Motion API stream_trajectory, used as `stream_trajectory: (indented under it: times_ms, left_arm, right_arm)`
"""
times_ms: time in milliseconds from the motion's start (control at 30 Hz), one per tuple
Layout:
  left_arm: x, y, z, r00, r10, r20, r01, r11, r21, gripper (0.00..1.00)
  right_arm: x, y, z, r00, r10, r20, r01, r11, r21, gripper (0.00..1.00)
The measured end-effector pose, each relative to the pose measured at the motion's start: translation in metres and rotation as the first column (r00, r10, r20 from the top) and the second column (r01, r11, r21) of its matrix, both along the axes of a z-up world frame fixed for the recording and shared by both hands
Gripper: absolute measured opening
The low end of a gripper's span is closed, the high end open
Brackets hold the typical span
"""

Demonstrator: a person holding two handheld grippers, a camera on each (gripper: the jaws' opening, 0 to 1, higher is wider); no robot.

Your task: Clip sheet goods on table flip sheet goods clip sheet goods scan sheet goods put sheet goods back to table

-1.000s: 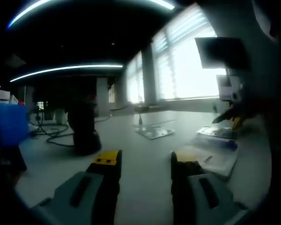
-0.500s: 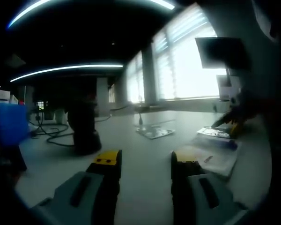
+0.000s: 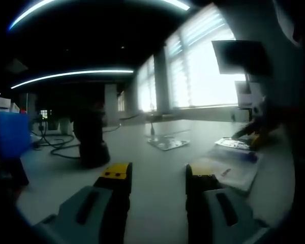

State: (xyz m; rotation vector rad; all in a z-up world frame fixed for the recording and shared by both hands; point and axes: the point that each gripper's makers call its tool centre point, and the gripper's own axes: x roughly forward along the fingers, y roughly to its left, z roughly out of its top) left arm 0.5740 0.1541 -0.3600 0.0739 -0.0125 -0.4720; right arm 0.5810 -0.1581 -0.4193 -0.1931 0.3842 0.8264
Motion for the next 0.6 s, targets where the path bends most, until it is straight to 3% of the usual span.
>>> stream_trajectory:
  times_ms: [233, 600]
  left_arm:
    - [0.0, 0.0, 0.0, 1.0, -0.002, -0.002, 0.002, 1.0, 0.001, 0.34]
    - [0.0, -0.001, 0.0, 1.0, -0.003, -0.001, 0.003, 1.0, 0.0, 0.34]
  right_arm:
    - [-0.014, 0.003, 0.001, 1.0, -0.028, -0.006, 0.028, 0.999, -0.015, 0.76]
    - [-0.012, 0.004, 0.005, 1.0, -0.023, 0.002, 0.023, 0.998, -0.053, 0.76]
